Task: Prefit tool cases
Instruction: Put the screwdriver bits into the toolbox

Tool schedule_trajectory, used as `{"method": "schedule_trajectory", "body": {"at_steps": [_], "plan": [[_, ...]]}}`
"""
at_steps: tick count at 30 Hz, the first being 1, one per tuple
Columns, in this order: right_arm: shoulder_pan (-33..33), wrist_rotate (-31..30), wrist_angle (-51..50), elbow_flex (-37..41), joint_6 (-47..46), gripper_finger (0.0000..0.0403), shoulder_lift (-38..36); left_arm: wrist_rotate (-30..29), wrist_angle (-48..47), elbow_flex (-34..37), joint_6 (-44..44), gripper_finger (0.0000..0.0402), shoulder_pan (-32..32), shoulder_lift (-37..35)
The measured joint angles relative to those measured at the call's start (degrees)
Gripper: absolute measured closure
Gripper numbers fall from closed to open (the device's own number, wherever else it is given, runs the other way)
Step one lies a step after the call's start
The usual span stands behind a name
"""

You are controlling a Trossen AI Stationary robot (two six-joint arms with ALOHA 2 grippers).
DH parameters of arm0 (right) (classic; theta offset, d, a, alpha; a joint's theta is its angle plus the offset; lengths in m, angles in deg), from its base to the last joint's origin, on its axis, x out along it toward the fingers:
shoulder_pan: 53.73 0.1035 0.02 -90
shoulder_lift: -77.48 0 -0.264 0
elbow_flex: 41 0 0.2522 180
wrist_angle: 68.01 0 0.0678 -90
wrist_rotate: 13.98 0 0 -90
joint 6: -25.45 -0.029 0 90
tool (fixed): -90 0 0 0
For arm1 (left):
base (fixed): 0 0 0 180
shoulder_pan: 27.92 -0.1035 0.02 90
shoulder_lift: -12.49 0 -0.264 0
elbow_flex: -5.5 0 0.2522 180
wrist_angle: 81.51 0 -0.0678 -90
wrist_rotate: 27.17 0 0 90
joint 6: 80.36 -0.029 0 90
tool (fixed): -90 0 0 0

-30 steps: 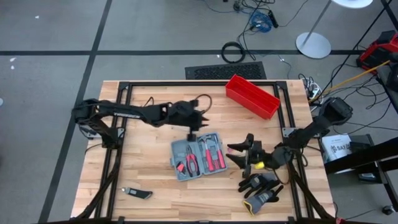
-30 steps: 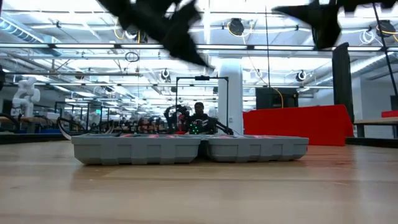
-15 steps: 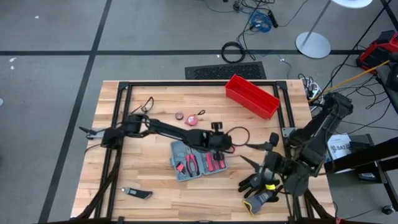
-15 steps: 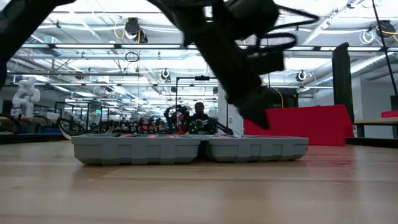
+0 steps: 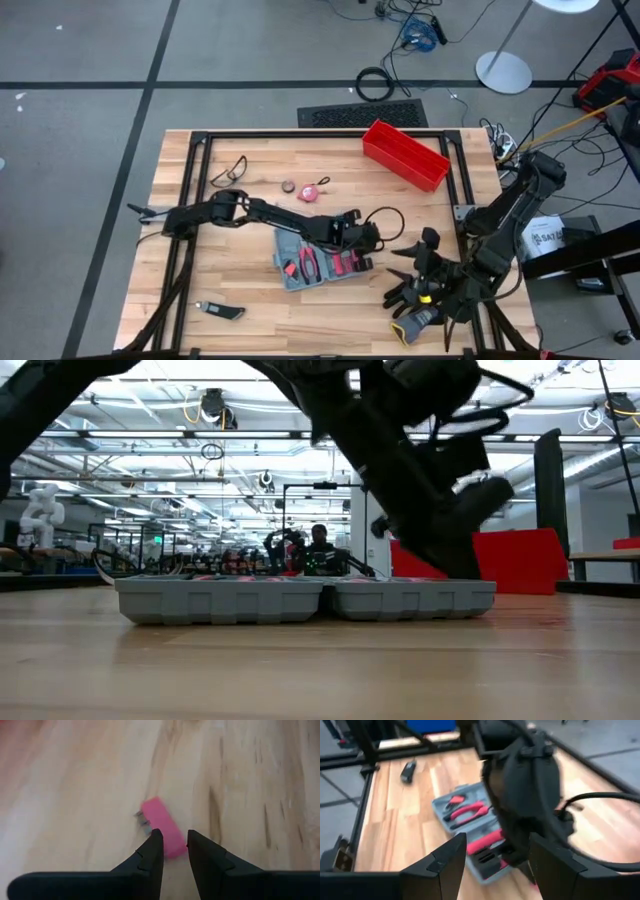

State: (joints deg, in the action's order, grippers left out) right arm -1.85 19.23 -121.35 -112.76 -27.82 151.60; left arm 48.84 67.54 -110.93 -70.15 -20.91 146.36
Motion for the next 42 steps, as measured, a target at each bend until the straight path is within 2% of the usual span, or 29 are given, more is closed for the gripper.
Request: {"method": "schedule_trajectory", "body": {"at_steps": [5,13,15,19,26,30,35,42], "plan": [[0.0,3.35,0.85,0.03,-1.9,0.0203,2.16,1.88,1.84,-0.07,2.49,0.0308,-0.13,1.9],[0.0,4.41,2.14,0.04,-1.77,0.0203,4.11,1.46,2.43,-0.42,5.63,0.0313,-0.5,5.29],[-0.02,4.25,2.04,0.04,-1.76,0.0203,4.42,2.23,2.23,-0.4,5.44,0.033,-0.65,5.39],[-0.02,4.26,1.88,0.04,-1.78,0.0203,5.27,3.83,2.57,-0.27,3.06,0.039,-0.69,4.29],[-0.02,4.24,0.71,0.04,-3.18,0.0203,5.56,5.01,1.43,0.15,-0.14,0.0399,-0.66,1.18],[-0.02,4.24,0.13,0.04,-3.14,0.0203,5.56,5.06,1.62,0.17,-4.04,0.0385,-0.43,0.84],[-0.02,4.0,0.02,0.04,-3.11,0.0203,5.56,8.01,1.31,0.17,-6.43,0.034,-0.44,0.77],[-0.02,3.87,-0.16,0.04,-3.09,0.0203,5.56,6.13,-0.18,0.13,-11.05,0.0278,-0.89,0.6]]}}
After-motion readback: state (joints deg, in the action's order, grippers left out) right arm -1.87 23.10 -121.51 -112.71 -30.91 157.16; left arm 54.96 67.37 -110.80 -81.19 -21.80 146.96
